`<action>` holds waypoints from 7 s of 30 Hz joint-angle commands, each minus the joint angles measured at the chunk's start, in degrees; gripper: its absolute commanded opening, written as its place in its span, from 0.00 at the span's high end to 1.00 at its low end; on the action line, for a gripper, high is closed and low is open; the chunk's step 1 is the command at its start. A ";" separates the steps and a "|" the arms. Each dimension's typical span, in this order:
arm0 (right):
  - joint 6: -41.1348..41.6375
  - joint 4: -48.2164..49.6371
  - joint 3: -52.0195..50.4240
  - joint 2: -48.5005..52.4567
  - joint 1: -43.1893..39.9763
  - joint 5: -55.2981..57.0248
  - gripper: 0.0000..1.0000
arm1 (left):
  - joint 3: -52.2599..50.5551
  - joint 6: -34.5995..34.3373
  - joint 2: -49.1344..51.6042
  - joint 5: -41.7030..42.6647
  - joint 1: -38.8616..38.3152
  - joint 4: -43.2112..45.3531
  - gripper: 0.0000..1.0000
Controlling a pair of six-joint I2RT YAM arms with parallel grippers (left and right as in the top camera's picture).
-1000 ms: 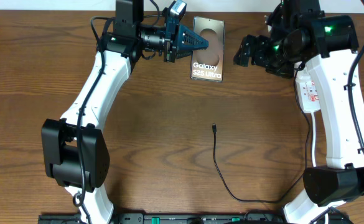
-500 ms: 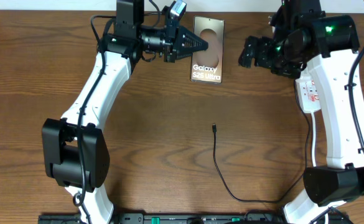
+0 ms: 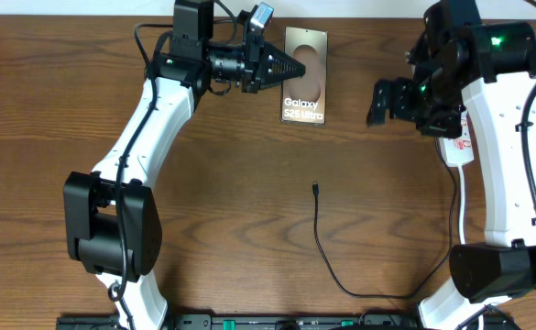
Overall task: Plug charger to phone and switch on socket
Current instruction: 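Move the right gripper down over the black cable's USB-C plug, then lower the right gripper and close it on the cable near the plug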
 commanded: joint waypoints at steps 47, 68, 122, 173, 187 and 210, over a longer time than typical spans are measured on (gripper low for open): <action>8.48 32.63 -39.54 0.24 15.63 -4.15 0.25 | 0.13 7.04 2.21 2.19 7.96 -16.11 0.93; 14.08 47.74 -49.48 0.24 20.57 3.52 0.42 | 0.13 8.57 2.21 2.16 8.11 -16.04 0.93; 20.63 56.78 -59.67 0.39 26.80 13.11 0.81 | 0.13 8.52 2.21 2.16 8.11 -16.09 0.93; 20.39 59.80 -59.67 0.39 26.80 13.09 0.86 | 0.13 8.50 2.21 2.16 8.11 -16.09 0.93; 20.39 60.59 -59.67 0.42 26.80 13.09 0.86 | 0.13 8.50 2.21 2.21 8.11 -16.09 0.93; 20.41 60.22 -59.67 0.46 26.80 13.07 0.94 | 0.13 8.50 2.21 2.21 8.11 -16.09 0.93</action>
